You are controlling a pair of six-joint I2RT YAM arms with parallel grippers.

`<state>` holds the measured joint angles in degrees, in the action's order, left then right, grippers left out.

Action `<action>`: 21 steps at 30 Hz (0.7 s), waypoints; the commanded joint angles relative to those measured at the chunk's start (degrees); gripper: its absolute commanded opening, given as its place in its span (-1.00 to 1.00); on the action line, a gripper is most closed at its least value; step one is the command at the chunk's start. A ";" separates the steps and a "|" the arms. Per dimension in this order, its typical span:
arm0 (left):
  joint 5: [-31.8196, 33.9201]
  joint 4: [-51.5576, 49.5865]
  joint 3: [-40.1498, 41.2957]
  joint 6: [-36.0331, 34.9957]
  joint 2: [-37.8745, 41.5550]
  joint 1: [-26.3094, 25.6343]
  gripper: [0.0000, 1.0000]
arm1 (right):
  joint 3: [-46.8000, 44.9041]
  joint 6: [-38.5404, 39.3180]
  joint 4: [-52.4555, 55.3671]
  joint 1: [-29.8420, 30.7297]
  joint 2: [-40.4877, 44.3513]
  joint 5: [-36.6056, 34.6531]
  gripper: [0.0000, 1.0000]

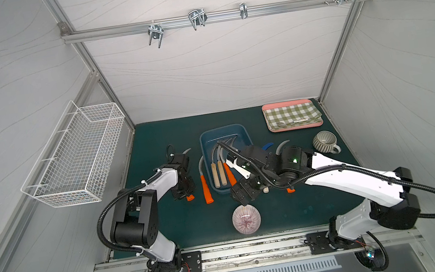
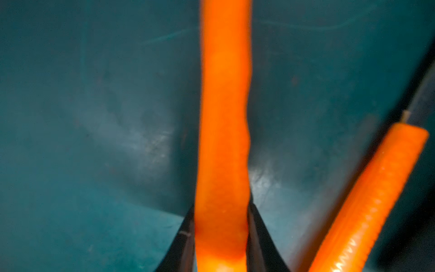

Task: Put small sickles into storage boxes
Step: Pick up the sickle at the center of the board.

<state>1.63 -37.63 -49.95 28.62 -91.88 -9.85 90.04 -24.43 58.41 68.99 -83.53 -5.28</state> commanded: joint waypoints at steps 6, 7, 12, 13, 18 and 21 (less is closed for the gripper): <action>3.23 -0.80 -0.38 -0.23 -2.61 0.35 -0.84 | 0.15 0.08 -0.49 -0.74 0.04 0.71 0.98; 3.16 -0.92 -0.50 -0.17 -2.52 0.35 -0.84 | 0.23 0.05 -0.49 -0.79 -0.06 0.72 0.98; 2.55 -2.10 -1.55 -0.49 -1.37 0.26 -0.84 | 0.48 0.08 -0.66 -0.96 -0.34 0.84 0.98; 2.34 -2.57 -1.89 -0.57 -1.14 0.26 -0.84 | 0.32 0.07 -0.61 -0.99 -0.40 0.80 0.98; 1.27 -4.28 -3.54 -0.67 0.45 0.27 -0.85 | -0.02 -0.35 -1.19 -1.09 -0.32 0.96 0.98; 0.94 -5.42 -4.67 -0.67 1.47 0.25 -0.86 | -0.26 -0.54 -1.32 -1.17 -0.29 0.97 0.98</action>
<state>1.96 -40.66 -51.70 28.47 -91.96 -9.85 90.04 -24.47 57.47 68.14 -83.53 -4.93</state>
